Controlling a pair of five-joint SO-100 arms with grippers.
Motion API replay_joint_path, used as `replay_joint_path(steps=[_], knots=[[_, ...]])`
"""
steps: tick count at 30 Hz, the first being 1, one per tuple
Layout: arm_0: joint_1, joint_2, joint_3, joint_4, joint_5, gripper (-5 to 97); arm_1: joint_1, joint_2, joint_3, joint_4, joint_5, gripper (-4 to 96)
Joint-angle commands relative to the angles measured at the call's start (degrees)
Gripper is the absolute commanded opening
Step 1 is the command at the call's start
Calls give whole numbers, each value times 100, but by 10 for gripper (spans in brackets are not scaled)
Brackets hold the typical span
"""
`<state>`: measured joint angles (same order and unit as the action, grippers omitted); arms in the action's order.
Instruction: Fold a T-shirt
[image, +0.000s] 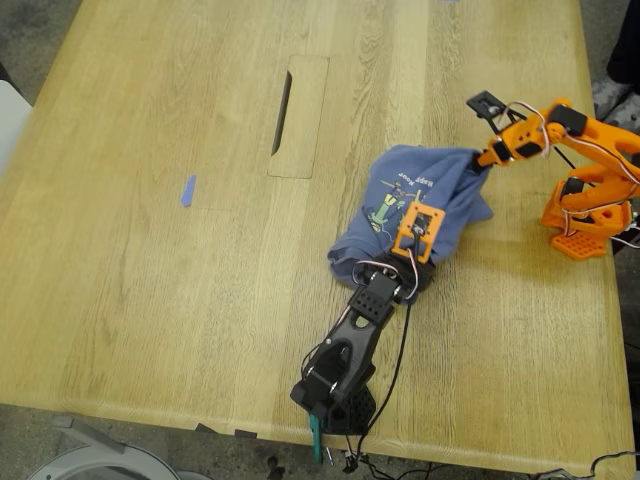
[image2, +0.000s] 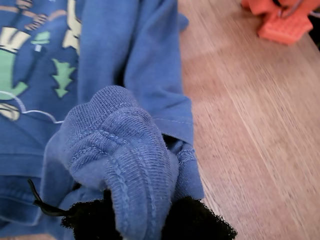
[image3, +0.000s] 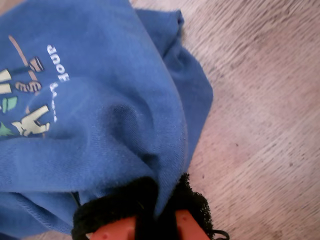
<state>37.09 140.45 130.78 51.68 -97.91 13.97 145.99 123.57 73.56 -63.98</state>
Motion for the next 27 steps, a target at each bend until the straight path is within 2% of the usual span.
replay_joint_path(steps=[1, 10, 13, 16, 19, 27], knots=[[396, 378, 97, -246, -35, -1, -9, 562, 272, 62, 0, -1], [1257, 413, 413, -396, -97, 0, -70, 1811, 1406, 114, -35, 15], [1459, 422, 439, -378, -70, 111, -149, 1986, 1556, 176, -9, 187], [1582, 439, 413, -272, -220, 256, -149, 2215, 1679, 308, 0, 262], [1723, 404, 448, -334, -360, 301, -264, 2602, 1793, 686, 35, 331], [2294, -18, 448, -633, -923, 482, -378, 3472, 2057, 1362, 0, 325]])
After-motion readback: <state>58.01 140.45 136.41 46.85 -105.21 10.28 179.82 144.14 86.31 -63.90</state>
